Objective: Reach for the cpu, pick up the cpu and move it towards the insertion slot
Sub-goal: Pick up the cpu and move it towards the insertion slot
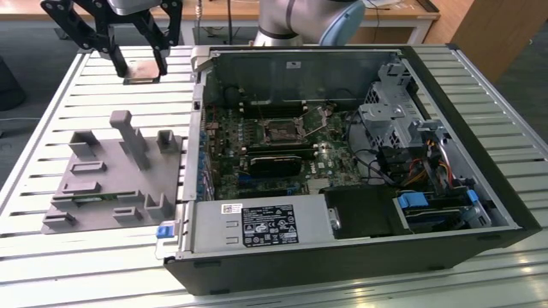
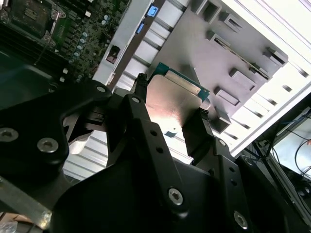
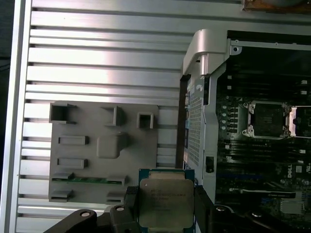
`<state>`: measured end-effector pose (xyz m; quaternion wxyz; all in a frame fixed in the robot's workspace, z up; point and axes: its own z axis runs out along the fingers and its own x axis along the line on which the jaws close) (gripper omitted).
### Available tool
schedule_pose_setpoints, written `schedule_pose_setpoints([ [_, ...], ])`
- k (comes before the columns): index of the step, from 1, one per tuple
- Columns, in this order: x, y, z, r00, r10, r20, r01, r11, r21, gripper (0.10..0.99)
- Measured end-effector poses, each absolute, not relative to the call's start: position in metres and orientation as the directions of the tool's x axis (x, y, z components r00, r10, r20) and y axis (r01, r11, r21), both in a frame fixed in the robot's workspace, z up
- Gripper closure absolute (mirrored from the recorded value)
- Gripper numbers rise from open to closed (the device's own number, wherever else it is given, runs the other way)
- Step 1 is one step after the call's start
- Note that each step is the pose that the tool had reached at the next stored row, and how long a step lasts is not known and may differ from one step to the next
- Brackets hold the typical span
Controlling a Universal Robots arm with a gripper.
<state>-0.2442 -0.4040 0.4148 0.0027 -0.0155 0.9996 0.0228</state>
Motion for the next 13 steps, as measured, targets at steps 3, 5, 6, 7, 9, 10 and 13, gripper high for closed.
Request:
schedule_pose_setpoints([
  [3,-0.241,-0.404,0.415,-1.000,-0.031,-0.006,-0.031,0.998,0.045,0.545],
  [5,-0.239,-0.404,0.415,-1.000,-0.031,-0.006,-0.031,0.998,0.045,0.545],
  [6,-0.238,-0.404,0.415,-1.000,-0.031,-0.006,-0.031,0.998,0.045,0.545],
  [7,-0.237,-0.404,0.415,-1.000,-0.031,-0.006,-0.031,0.998,0.045,0.545],
  [9,-0.234,-0.404,0.415,-1.000,-0.031,-0.006,-0.031,0.998,0.045,0.545],
  [10,-0.233,-0.404,0.415,-1.000,-0.031,-0.006,-0.031,0.998,0.045,0.545],
  [13,-0.230,-0.404,0.415,-1.000,-0.031,-0.006,-0.031,0.998,0.045,0.545],
])
